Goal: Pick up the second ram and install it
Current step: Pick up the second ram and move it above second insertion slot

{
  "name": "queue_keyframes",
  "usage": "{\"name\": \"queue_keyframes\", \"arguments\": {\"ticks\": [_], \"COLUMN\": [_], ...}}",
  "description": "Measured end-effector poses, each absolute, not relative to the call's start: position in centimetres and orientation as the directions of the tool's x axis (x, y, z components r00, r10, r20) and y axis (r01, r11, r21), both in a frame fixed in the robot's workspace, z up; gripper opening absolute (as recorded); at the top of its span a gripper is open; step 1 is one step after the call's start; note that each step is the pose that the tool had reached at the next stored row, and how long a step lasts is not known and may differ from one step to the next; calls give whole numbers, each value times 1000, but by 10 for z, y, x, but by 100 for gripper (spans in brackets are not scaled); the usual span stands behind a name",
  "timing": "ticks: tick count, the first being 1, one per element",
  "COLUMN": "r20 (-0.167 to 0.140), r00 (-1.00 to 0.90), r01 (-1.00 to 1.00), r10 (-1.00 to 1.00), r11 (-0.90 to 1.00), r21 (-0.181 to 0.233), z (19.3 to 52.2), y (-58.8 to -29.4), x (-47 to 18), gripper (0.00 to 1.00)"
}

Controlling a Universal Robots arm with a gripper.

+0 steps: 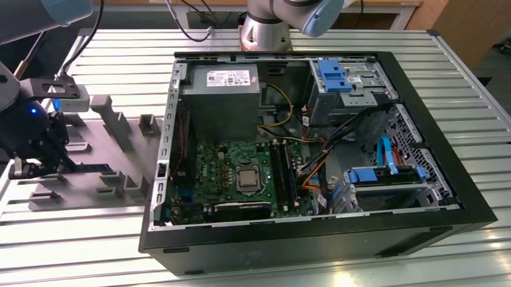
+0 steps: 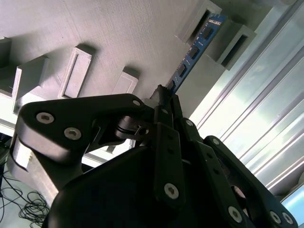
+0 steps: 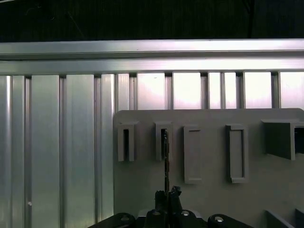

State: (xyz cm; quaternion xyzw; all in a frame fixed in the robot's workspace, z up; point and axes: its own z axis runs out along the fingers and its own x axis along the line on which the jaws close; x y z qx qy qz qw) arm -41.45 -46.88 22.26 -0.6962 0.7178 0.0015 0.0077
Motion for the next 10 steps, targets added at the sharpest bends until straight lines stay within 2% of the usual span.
{"name": "queue_keyframes", "arguments": {"ticks": [10], "r20": [-13], "r00": [-30], "r01": [-999], "r10": [-999], "r11": [31], "r21": [-9], "z": [226], "y": [-469], "x": [-415], "gripper": [14]}}
